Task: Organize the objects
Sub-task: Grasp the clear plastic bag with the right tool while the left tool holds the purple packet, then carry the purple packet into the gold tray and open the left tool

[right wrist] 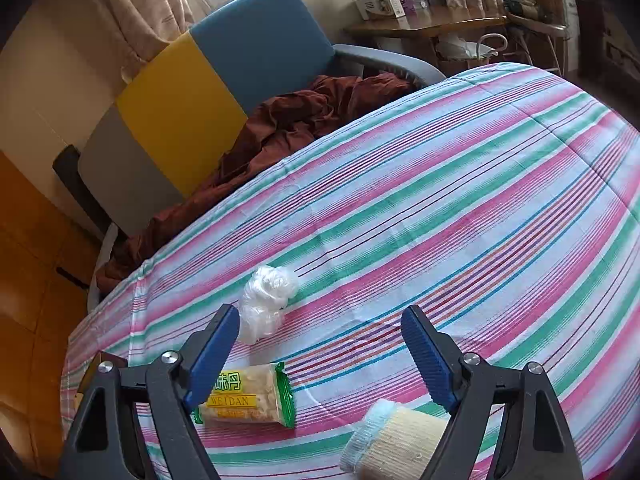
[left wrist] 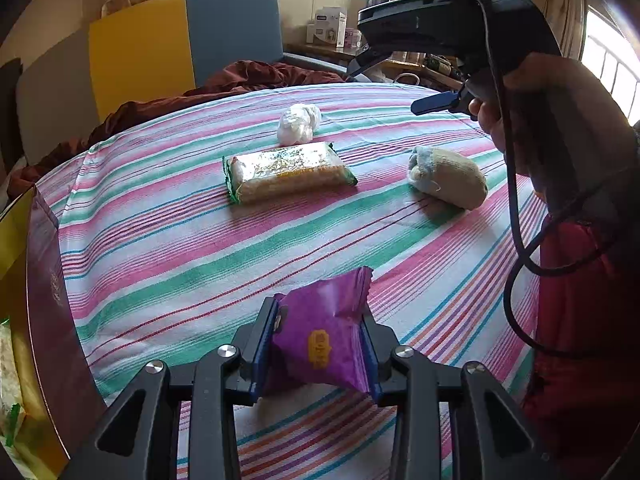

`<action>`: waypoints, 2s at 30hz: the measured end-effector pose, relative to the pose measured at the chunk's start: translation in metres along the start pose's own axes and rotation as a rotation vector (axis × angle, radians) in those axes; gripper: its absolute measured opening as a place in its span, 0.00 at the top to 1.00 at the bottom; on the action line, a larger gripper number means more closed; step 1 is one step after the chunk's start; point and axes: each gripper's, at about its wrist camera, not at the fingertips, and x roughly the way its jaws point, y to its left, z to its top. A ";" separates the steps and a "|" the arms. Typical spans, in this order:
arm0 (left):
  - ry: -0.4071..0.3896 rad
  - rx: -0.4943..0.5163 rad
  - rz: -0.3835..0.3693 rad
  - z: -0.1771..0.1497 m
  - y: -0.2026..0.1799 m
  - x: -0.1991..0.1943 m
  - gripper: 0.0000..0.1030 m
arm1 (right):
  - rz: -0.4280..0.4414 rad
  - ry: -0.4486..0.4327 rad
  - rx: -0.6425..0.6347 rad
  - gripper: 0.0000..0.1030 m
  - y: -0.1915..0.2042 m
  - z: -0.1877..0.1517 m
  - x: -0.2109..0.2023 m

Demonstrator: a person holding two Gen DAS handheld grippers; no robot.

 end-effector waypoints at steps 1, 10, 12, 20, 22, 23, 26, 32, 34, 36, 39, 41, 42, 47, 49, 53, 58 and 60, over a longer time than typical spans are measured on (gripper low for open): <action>-0.004 0.002 -0.002 0.000 0.000 0.000 0.64 | 0.008 0.011 -0.001 0.18 0.002 -0.001 0.003; -0.030 -0.036 -0.060 -0.001 0.010 0.002 0.65 | -0.006 0.116 0.011 0.19 0.030 0.006 0.056; -0.032 -0.041 -0.068 -0.001 0.011 0.003 0.65 | -0.027 0.155 -0.001 0.24 0.037 0.010 0.076; -0.041 -0.040 -0.073 -0.003 0.013 0.003 0.65 | -0.113 0.164 -0.212 0.67 0.067 0.005 0.091; -0.045 -0.033 -0.069 -0.003 0.012 0.003 0.65 | -0.096 0.136 -0.265 0.67 0.072 0.002 0.073; -0.047 -0.030 -0.067 -0.004 0.011 0.003 0.65 | -0.082 0.130 -0.287 0.67 0.074 0.000 0.065; -0.049 -0.031 -0.065 -0.007 0.009 0.000 0.65 | -0.026 0.135 -0.359 0.67 0.080 -0.013 0.039; -0.054 -0.029 -0.054 -0.008 0.007 -0.002 0.65 | -0.008 0.251 -0.418 0.66 0.069 -0.062 0.016; -0.057 -0.037 -0.061 -0.008 0.011 -0.001 0.65 | -0.052 0.284 -0.430 0.66 0.062 -0.076 0.020; -0.059 -0.041 -0.063 -0.008 0.013 -0.001 0.65 | -0.060 0.328 -0.421 0.66 0.057 -0.082 0.028; -0.060 -0.041 -0.057 -0.009 0.013 -0.002 0.65 | -0.096 0.344 -0.445 0.68 0.057 -0.085 0.040; -0.059 -0.041 -0.052 -0.008 0.011 0.000 0.65 | -0.108 0.333 -0.465 0.68 0.058 -0.085 0.041; -0.059 -0.042 -0.055 -0.008 0.011 0.000 0.65 | -0.110 0.332 -0.470 0.68 0.058 -0.086 0.042; -0.047 -0.098 -0.082 -0.007 0.021 -0.001 0.65 | -0.127 0.318 -0.510 0.69 0.062 -0.088 0.045; -0.042 -0.086 -0.071 -0.007 0.019 -0.001 0.65 | -0.129 0.314 -0.524 0.70 0.063 -0.089 0.046; -0.023 -0.073 -0.045 -0.008 0.014 -0.007 0.65 | -0.116 0.306 -0.561 0.70 0.070 -0.091 0.044; -0.019 -0.092 -0.051 -0.006 0.012 -0.023 0.66 | 0.004 0.304 -0.664 0.70 0.092 -0.105 0.036; -0.043 -0.091 -0.056 -0.003 0.010 -0.036 0.66 | 0.004 0.330 -0.705 0.70 0.097 -0.114 0.040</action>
